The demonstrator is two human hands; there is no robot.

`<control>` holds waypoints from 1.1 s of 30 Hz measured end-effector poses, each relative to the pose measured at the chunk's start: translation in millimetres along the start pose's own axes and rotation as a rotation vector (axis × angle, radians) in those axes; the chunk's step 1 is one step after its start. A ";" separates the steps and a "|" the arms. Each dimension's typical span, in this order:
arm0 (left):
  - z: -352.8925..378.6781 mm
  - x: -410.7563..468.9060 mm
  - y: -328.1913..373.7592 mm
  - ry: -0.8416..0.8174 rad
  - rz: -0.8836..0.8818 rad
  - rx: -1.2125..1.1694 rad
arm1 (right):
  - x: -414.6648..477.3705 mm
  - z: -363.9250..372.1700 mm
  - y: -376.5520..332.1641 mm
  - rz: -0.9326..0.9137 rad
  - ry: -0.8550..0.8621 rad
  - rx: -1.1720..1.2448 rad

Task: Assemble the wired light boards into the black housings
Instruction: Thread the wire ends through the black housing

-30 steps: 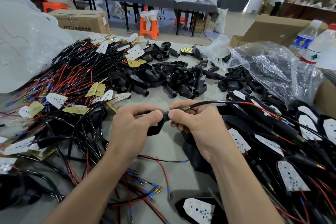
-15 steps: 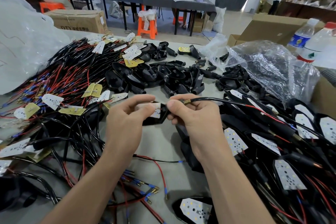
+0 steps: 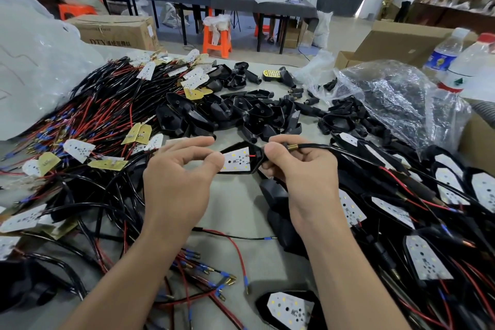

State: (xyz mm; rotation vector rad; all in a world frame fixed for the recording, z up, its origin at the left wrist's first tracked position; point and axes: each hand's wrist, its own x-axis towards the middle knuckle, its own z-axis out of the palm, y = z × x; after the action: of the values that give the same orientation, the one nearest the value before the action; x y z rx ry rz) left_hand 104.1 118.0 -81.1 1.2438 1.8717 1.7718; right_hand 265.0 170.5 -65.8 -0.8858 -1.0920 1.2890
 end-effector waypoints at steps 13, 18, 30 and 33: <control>7.4 -1.2 4.2 -0.298 -0.412 -0.396 | -5.0 3.9 -6.2 0.075 0.006 -0.326; 6.2 3.4 3.5 -0.202 -0.469 -0.410 | -13.7 2.8 -30.3 0.002 0.009 -1.091; 1.5 -4.2 9.1 -0.491 -0.443 -0.492 | -46.0 5.0 -65.6 -0.264 -0.357 -1.396; 8.5 -5.8 10.3 -0.523 -0.511 -0.576 | -43.2 -18.7 -71.8 -0.269 -0.260 -1.394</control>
State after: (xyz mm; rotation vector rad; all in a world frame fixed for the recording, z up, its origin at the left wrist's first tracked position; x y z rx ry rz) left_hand 117.6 118.2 -75.5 0.8037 1.1304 1.3796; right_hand 305.3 121.5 -7.9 -1.4782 -2.2795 0.2502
